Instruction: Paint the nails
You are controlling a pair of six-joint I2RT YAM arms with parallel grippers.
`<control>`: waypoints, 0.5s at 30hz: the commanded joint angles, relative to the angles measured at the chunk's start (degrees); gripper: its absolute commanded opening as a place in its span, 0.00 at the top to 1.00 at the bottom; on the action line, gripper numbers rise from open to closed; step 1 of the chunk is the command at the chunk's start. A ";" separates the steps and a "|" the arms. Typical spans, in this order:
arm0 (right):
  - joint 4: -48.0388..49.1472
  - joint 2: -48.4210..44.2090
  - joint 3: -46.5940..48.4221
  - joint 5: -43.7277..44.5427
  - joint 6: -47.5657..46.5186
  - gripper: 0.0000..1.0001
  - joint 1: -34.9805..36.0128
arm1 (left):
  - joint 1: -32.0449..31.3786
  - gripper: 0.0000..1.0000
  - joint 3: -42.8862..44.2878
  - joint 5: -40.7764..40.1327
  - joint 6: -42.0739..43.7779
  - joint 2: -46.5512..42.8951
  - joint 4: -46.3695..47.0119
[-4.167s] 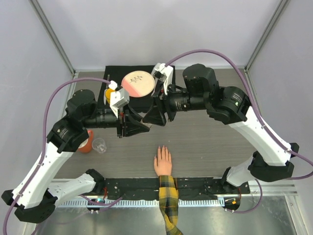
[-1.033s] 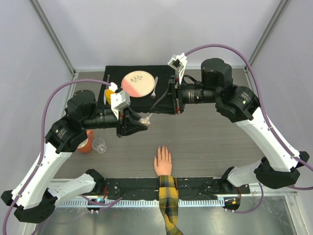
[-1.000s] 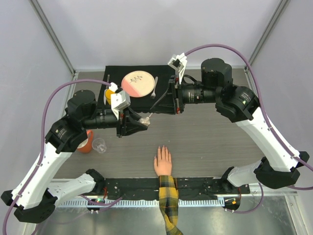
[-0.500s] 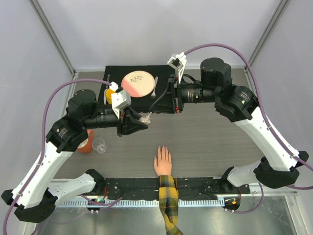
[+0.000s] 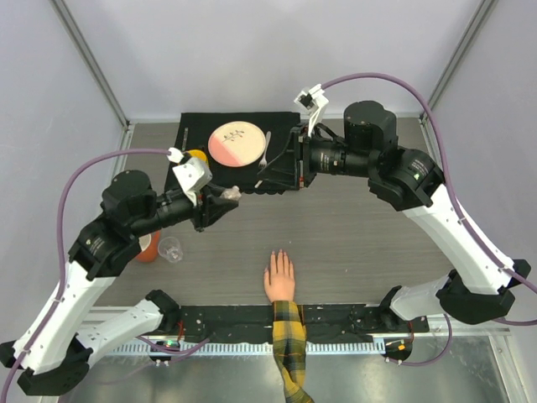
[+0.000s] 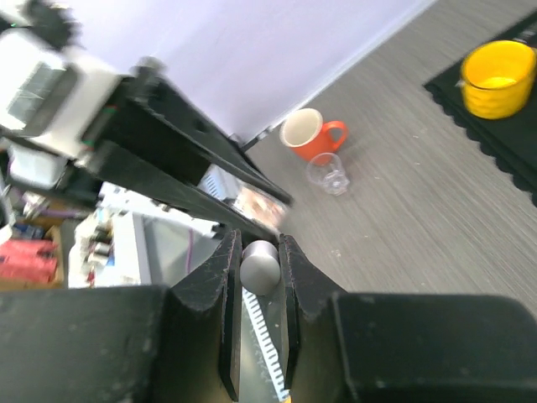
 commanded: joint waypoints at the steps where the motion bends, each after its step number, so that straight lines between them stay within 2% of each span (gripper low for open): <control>1: 1.60 -3.20 -3.73 12.53 5.96 0.99 -0.16 | -0.23 1.00 -0.59 -15.39 2.87 -3.57 5.73; 3: 1.33 -4.25 -6.37 15.09 7.37 0.99 -0.25 | -0.23 1.00 -0.59 -19.25 2.97 -4.10 5.91; 7: -2.70 -3.73 -11.56 22.38 11.59 0.99 -0.33 | -0.23 1.00 0.20 -20.33 2.26 -4.46 4.77; 15: -6.05 -0.21 -18.16 25.56 19.41 0.99 -0.42 | -0.23 1.00 0.55 -23.23 -1.43 -4.90 6.96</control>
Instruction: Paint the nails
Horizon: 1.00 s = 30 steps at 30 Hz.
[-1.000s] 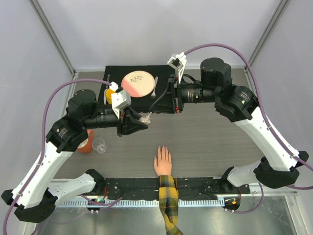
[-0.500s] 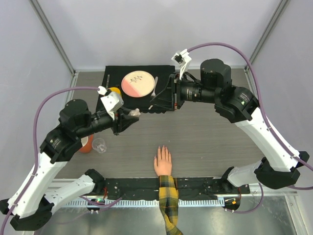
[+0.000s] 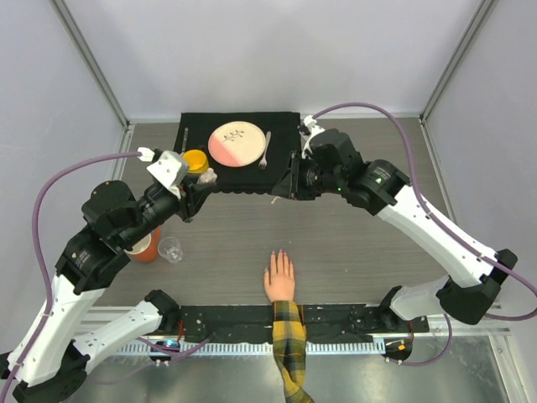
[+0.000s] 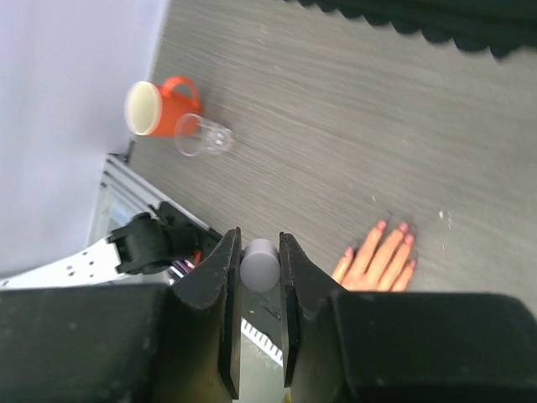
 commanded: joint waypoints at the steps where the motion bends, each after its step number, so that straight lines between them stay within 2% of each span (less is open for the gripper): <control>1: -1.20 1.58 -3.56 3.57 5.76 0.99 -0.42 | -0.23 1.00 1.25 -2.75 -2.24 -0.17 5.26; 5: -0.32 3.78 -7.69 0.94 4.19 0.99 -0.78 | -0.23 1.00 2.31 -2.31 -4.70 1.76 5.79; 7: 1.69 4.66 -10.76 -2.22 -0.44 0.99 -0.78 | -0.23 1.00 2.57 -2.31 -5.05 3.07 6.14; 12: 3.19 7.12 -16.48 -4.42 -4.43 0.99 -0.60 | -0.23 1.00 1.70 -9.15 -9.09 5.54 8.77; 15: 8.46 7.29 -21.58 -6.01 -3.11 0.99 0.80 | -0.23 1.00 0.55 -11.09 -9.09 6.42 10.18; 24: 10.31 16.87 -17.91 -1.70 -2.85 0.99 8.35 | -0.23 1.00 -1.99 -11.71 -10.50 4.66 9.92; 30: 8.82 18.37 -17.02 0.76 -2.77 0.99 9.16 | -0.23 1.00 -2.61 -12.33 -8.92 4.22 8.60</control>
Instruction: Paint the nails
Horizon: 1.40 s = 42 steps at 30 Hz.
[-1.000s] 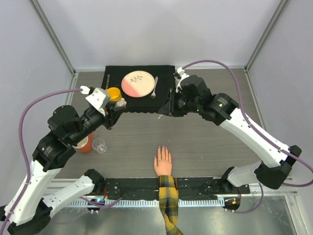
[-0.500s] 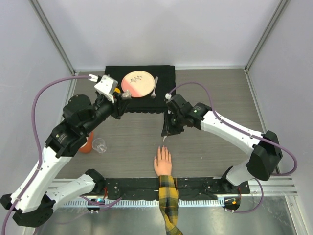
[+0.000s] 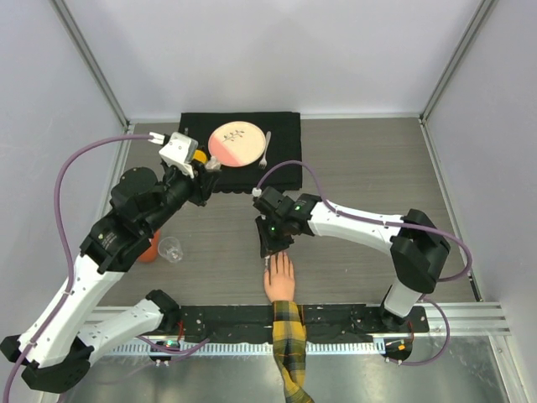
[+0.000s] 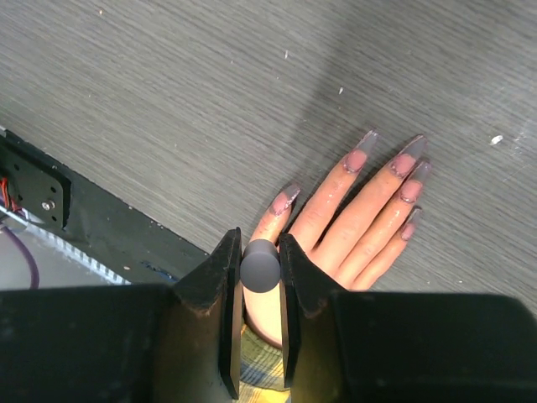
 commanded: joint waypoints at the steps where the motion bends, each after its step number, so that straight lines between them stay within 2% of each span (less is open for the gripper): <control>1: 0.62 -1.76 3.02 3.71 0.12 0.99 -0.42 | -0.21 1.00 0.29 -1.09 1.13 -0.52 2.81; 7: 1.15 -7.12 -0.92 8.28 2.40 0.99 -3.49 | -0.21 1.00 0.03 -0.04 1.93 2.29 5.18; 11: 3.08 -10.46 -5.32 7.67 2.59 0.99 -7.88 | -0.12 1.00 0.38 1.02 1.14 5.45 8.16; 18: 4.22 -10.47 -9.10 5.03 0.30 0.99 -10.96 | -0.21 1.00 2.49 1.98 -0.71 11.60 11.86; 42: 9.67 -7.31 -15.79 0.20 1.09 0.99 -12.11 | -0.21 1.00 3.72 3.12 -0.97 15.12 12.65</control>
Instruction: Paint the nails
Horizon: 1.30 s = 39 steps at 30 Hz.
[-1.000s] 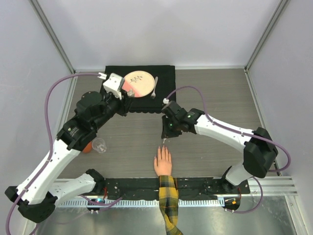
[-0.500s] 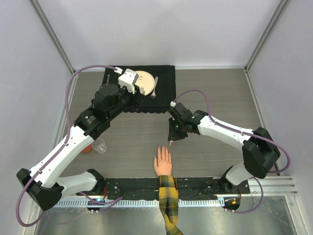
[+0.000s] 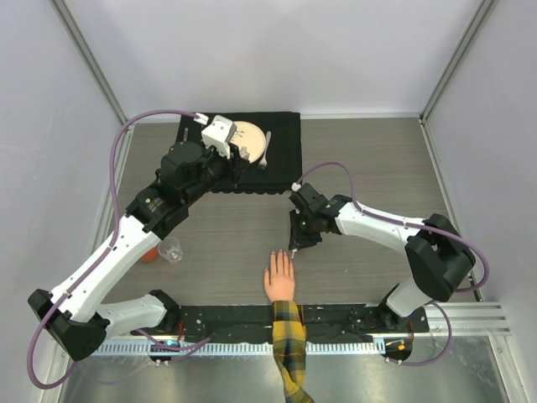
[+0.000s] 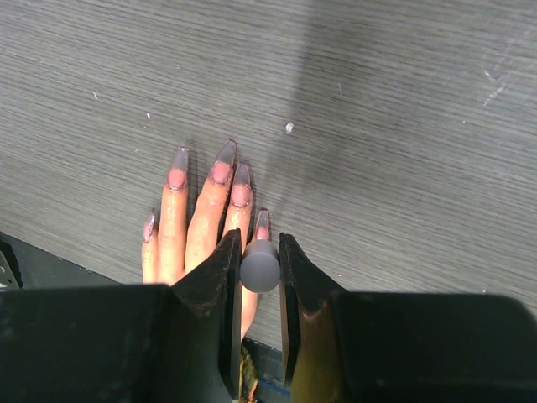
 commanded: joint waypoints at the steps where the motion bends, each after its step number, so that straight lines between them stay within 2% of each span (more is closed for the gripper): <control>1: 3.32 0.76 0.00 -0.79 -0.11 0.99 -0.22 | -0.21 1.00 2.63 0.39 -0.08 0.04 3.87; 39: 2.61 3.49 -0.09 -2.55 0.15 0.99 -0.13 | -0.21 1.00 2.72 0.39 0.63 0.39 4.13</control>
